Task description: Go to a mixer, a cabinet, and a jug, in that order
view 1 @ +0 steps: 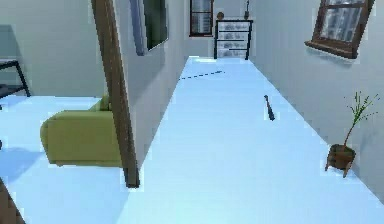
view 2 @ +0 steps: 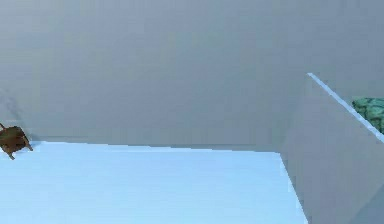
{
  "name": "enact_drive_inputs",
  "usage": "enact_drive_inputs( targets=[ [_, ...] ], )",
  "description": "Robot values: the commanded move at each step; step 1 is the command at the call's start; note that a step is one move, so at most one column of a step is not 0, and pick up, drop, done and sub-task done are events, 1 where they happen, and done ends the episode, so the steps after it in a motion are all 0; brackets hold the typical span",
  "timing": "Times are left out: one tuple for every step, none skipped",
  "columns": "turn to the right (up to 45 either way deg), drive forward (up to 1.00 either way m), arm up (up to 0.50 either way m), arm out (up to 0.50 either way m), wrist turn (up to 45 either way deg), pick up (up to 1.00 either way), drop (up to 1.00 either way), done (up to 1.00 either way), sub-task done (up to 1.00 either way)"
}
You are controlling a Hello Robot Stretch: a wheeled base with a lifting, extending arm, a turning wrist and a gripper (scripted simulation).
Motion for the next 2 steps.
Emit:
enact_drive_inputs(
  targets=[
    [0.0, 0.60, 0.00, 0.00, 0.0, 0.00, 0.00, 0.00, 0.00],
    [-42.0, 0.00, 0.00, 0.00, 0.0, 0.00, 0.00, 0.00, 0.00]
  ],
)
